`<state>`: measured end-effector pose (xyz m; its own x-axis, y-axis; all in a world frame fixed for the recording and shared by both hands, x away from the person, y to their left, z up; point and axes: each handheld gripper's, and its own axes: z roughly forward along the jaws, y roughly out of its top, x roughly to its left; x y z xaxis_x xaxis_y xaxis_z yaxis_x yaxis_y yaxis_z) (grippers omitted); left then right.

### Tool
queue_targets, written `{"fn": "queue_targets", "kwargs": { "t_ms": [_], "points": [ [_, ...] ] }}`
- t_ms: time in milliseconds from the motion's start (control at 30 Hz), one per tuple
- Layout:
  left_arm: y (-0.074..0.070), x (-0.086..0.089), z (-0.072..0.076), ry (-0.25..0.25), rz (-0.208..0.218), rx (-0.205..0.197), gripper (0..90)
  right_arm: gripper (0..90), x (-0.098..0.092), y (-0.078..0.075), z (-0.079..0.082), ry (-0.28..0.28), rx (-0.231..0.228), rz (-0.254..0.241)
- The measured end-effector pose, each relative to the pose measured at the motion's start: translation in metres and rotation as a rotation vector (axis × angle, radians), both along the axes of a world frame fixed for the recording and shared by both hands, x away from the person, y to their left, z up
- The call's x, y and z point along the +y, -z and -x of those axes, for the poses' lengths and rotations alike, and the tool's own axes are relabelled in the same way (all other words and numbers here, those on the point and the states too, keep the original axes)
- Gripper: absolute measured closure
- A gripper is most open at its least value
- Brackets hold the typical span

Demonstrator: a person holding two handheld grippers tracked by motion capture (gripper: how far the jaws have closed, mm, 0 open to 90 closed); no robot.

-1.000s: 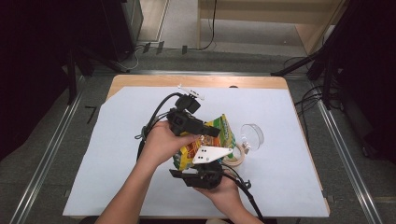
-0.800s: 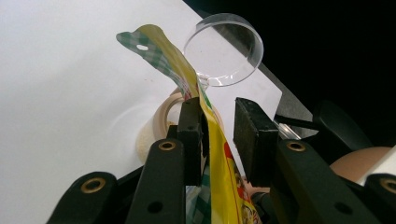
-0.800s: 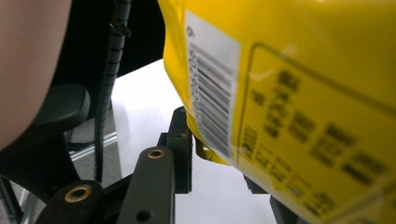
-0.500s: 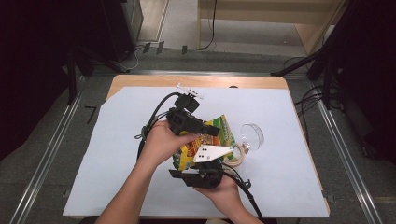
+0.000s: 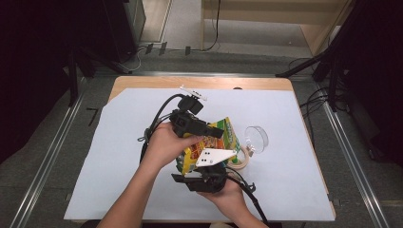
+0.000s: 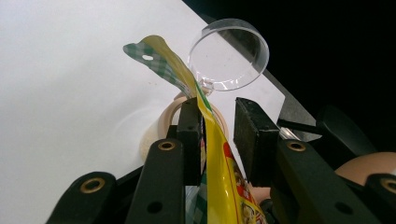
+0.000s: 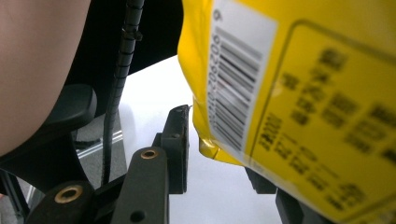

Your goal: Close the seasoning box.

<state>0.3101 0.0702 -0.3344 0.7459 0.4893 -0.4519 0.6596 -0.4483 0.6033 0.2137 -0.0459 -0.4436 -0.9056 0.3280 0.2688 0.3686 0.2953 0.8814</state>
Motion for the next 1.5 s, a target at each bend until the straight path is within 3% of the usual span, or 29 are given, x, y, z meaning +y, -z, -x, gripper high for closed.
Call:
{"fn": "queue_targets", "kwargs": {
  "t_ms": [200,967,1500],
  "points": [
    [-0.0020,-0.0019,0.0021,0.001,-0.006,-0.012,73.3,71.7,0.0003,-0.0005,0.0017,0.014,-0.049,0.029],
    [-0.0049,0.0041,0.0057,-0.025,-0.009,-0.047,72.8,71.8,0.0034,-0.0008,-0.0022,-0.015,-0.056,0.026],
    [-0.0023,0.0064,0.0024,-0.028,-0.005,-0.045,73.0,71.8,0.0043,0.0006,-0.0058,-0.019,-0.066,0.037]
  ]
}}
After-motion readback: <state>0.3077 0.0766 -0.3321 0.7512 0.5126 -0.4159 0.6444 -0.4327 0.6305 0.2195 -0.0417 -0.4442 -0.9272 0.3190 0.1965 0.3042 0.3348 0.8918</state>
